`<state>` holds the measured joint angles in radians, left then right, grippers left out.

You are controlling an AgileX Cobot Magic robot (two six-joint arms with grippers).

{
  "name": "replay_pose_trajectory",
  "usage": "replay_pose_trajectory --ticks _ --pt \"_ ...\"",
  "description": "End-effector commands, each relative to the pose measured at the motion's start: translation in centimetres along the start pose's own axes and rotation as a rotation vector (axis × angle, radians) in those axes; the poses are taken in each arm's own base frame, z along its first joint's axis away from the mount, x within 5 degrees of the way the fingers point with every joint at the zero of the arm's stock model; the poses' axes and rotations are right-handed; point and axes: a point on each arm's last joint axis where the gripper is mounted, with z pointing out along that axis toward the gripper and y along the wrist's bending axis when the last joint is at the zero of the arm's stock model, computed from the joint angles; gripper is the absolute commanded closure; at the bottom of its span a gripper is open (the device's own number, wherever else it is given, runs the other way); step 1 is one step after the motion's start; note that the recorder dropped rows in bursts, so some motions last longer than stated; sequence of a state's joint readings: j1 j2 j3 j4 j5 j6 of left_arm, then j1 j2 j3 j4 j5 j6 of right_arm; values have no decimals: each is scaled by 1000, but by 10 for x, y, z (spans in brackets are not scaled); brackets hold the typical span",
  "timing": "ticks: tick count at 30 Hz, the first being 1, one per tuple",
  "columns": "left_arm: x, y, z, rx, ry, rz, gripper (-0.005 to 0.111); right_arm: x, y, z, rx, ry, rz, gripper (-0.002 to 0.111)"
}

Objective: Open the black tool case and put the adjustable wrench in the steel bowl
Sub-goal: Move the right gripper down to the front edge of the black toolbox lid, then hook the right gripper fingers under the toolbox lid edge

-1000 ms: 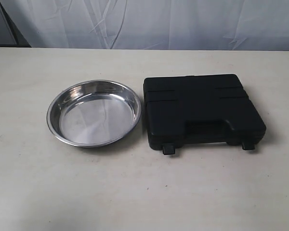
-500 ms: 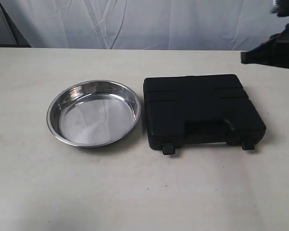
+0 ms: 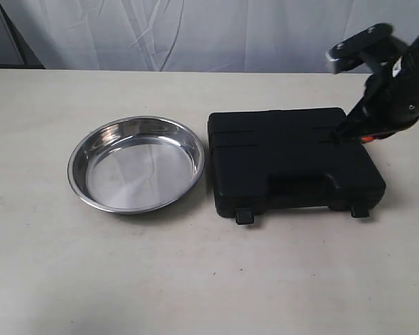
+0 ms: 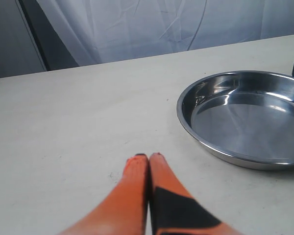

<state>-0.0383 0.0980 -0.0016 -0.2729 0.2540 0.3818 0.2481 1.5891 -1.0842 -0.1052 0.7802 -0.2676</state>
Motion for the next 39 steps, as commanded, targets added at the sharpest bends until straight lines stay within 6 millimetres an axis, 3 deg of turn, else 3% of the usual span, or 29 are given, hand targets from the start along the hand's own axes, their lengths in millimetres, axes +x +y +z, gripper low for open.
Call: replay_pose_trajectory --ticks 1,5,12,19,22,26,27,39 --pt "0 0 0 2 -10 -4 106 -17 24 9 -331 34 -180 109" --pt "0 0 0 2 -10 -4 106 -22 32 24 -306 56 -238 109" --pt "0 0 0 2 -10 -4 106 -27 62 25 -299 78 -370 109" --pt "0 0 0 1 -10 0 106 -23 66 48 -297 174 -351 108" --pt "0 0 0 1 -10 0 106 -22 66 50 -304 196 -344 90" --pt "0 0 0 1 -10 0 106 -23 66 52 -295 187 -335 47" --pt "0 0 0 1 -10 0 106 -22 65 53 -286 192 -346 41" --pt "0 0 0 1 -10 0 106 -19 68 78 -281 250 -354 39"
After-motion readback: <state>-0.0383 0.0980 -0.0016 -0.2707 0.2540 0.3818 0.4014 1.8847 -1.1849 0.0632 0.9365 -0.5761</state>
